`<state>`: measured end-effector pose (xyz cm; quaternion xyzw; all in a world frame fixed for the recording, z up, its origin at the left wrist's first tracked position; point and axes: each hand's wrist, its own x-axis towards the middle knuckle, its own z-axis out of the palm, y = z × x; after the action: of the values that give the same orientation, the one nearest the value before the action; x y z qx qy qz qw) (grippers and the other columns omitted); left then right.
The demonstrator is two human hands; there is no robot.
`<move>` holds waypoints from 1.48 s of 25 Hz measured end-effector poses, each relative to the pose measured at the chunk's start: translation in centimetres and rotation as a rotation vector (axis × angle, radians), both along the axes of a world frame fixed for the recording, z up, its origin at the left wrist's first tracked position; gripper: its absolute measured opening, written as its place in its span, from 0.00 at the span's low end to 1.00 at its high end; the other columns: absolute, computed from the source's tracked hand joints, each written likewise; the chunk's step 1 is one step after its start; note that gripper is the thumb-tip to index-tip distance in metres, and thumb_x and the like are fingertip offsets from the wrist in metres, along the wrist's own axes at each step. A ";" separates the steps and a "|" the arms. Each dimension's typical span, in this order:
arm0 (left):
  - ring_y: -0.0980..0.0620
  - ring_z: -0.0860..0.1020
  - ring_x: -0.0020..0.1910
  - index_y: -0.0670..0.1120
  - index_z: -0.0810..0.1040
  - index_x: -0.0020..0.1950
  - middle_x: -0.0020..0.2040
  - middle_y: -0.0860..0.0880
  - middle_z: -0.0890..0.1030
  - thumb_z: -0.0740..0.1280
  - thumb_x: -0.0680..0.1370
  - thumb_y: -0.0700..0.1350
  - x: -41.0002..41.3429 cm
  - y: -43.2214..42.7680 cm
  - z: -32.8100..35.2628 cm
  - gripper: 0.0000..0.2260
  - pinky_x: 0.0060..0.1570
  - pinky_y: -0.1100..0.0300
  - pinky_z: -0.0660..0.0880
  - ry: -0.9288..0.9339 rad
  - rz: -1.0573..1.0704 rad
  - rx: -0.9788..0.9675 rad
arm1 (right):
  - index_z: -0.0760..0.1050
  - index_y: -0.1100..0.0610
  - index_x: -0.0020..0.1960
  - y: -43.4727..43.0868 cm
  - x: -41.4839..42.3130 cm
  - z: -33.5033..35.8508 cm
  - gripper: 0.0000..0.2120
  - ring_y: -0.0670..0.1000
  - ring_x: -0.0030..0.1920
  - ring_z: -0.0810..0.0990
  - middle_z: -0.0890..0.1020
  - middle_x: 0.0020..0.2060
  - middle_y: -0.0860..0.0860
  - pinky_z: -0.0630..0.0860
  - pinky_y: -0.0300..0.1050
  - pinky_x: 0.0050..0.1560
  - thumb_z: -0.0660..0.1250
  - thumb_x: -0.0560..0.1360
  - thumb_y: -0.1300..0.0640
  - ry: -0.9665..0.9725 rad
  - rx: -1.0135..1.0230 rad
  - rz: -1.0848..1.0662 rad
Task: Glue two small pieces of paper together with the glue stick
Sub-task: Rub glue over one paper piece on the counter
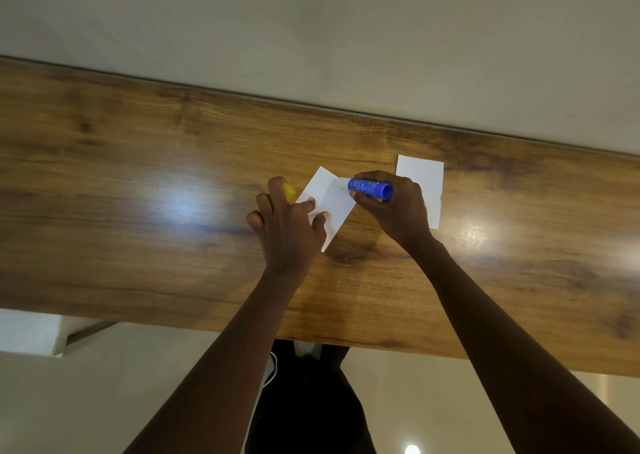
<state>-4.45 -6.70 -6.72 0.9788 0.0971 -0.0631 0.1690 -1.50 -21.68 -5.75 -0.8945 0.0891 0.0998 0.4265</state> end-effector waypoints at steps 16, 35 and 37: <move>0.40 0.69 0.56 0.45 0.82 0.51 0.60 0.41 0.72 0.72 0.68 0.50 0.0 -0.3 0.2 0.14 0.48 0.47 0.63 -0.017 0.017 0.004 | 0.78 0.58 0.52 -2.0 -1.9 0.0 0.13 0.47 0.37 0.75 0.81 0.44 0.50 0.73 0.38 0.41 0.70 0.68 0.58 -0.027 -0.014 -0.030; 0.42 0.67 0.60 0.43 0.80 0.51 0.63 0.40 0.68 0.70 0.71 0.47 1.2 -1.3 1.0 0.12 0.53 0.48 0.63 -0.016 0.065 -0.062 | 0.75 0.54 0.51 -3.5 -4.6 1.8 0.13 0.43 0.40 0.77 0.78 0.45 0.45 0.74 0.26 0.37 0.69 0.68 0.64 -0.106 0.439 -0.502; 0.43 0.67 0.61 0.46 0.77 0.57 0.63 0.40 0.68 0.65 0.75 0.46 1.5 -2.1 1.9 0.12 0.57 0.49 0.65 -0.008 0.136 -0.238 | 0.75 0.51 0.48 -3.3 -4.6 2.3 0.12 0.42 0.33 0.77 0.79 0.42 0.48 0.73 0.28 0.30 0.68 0.68 0.65 -0.084 0.554 -0.543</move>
<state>-2.94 -8.80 -4.79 0.9433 0.1544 -0.0588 0.2879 -6.08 -25.02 -3.45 -0.6926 0.2747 -0.0332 0.6661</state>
